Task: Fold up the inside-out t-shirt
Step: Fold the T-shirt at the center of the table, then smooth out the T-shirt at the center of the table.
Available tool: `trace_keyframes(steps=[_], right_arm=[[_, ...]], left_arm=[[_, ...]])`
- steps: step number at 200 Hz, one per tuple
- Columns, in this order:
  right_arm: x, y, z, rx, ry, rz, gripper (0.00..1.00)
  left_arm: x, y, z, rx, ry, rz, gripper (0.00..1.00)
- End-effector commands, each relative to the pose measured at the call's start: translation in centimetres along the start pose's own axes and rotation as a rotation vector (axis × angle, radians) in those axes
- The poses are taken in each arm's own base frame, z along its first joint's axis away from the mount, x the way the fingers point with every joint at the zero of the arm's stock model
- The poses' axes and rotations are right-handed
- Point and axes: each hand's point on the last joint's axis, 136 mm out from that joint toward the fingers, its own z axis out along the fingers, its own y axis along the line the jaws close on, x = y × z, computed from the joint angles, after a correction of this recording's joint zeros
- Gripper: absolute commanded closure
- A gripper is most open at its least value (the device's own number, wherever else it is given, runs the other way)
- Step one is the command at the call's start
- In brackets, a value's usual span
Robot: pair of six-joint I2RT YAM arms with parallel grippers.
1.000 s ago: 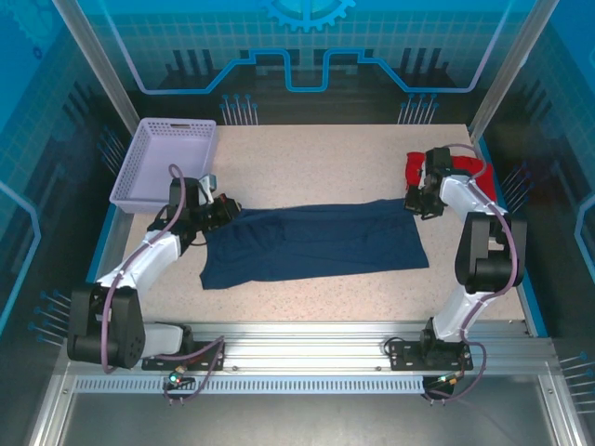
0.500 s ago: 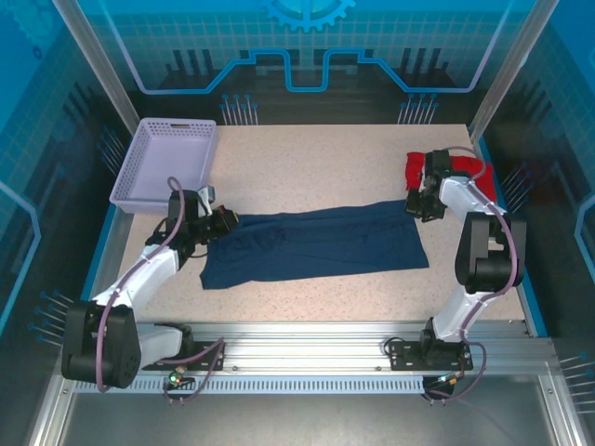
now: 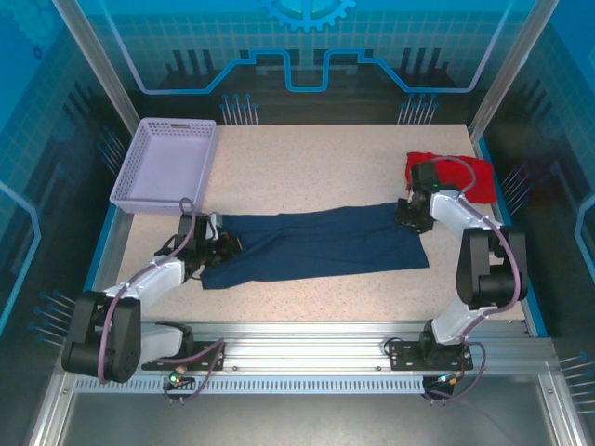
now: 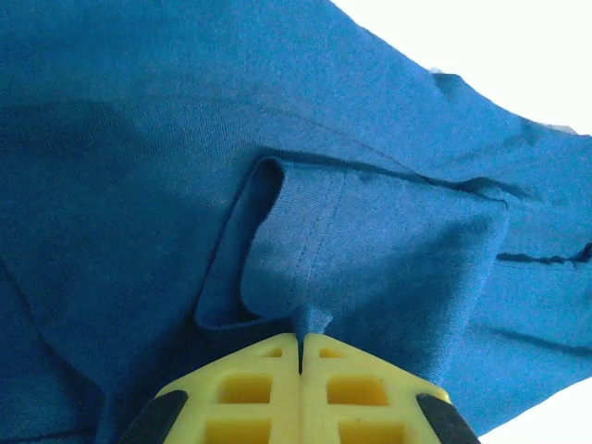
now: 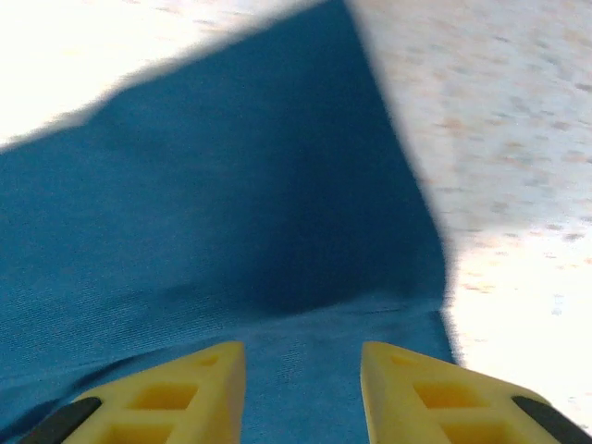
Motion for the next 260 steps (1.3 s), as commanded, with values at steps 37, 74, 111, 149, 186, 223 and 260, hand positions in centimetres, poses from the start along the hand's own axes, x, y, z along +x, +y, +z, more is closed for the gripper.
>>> trace_keyframes(steps=[37, 74, 111, 149, 186, 223, 260], right_arm=[[-1.1, 8.6, 0.4, -0.123, -0.056, -0.151, 0.60], [-1.3, 10.2, 0.0, -0.133, -0.063, -0.192, 0.60], [-1.0, 10.2, 0.4, -0.136, -0.048, -0.192, 0.60], [-0.5, 9.8, 0.5, -0.122, -0.042, -0.200, 0.60], [-0.3, 9.6, 0.5, -0.113, -0.040, -0.202, 0.60], [-0.2, 9.6, 0.6, -0.117, -0.035, -0.204, 0.60], [-0.2, 9.5, 0.5, -0.112, -0.037, -0.204, 0.60]], left_arm=[[0.8, -2.2, 0.5, 0.128, 0.066, -0.017, 0.76], [0.2, -4.1, -0.4, 0.217, 0.029, 0.030, 0.57], [-2.8, -4.0, 0.6, 0.170, -0.051, 0.044, 0.45], [-3.5, -1.9, 3.2, 0.001, 0.026, 0.062, 0.41], [-2.1, -2.0, 4.7, -0.032, 0.090, 0.095, 0.42], [-0.7, -3.0, 5.3, 0.025, 0.152, 0.098, 0.56], [1.6, -7.4, 3.9, 0.224, 0.214, 0.142, 0.74]])
